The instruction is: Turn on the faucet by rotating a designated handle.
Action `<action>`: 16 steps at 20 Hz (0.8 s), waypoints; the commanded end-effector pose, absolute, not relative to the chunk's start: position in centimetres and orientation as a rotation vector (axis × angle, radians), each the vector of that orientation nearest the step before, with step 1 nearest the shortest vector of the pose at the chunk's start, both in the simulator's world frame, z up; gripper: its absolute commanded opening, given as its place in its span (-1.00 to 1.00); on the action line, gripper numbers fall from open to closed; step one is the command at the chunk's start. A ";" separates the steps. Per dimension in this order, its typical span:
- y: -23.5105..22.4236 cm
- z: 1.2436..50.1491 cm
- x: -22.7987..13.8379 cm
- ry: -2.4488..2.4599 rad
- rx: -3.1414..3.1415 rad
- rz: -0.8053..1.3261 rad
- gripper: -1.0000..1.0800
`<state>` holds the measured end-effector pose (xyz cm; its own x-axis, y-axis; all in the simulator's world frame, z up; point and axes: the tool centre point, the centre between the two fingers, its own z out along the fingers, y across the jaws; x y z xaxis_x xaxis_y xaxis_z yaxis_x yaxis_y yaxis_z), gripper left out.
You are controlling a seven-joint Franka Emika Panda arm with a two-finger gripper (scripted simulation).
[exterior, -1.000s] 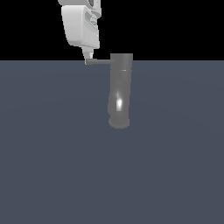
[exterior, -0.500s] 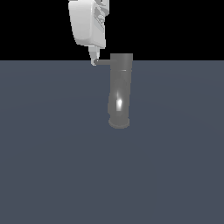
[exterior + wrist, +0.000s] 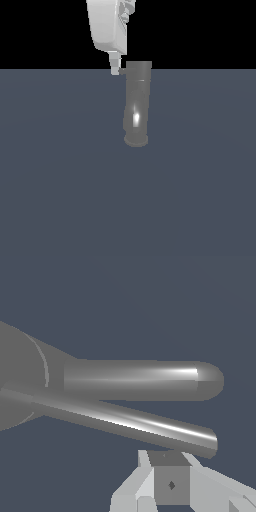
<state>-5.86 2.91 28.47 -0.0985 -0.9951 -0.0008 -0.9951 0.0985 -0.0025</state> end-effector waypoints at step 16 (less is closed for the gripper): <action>-6.4 28.5 -6.5 2.336 -2.100 -0.001 -1.00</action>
<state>-6.32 -3.84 28.47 -0.0750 -0.9972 -0.0013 -0.9972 0.0750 0.0001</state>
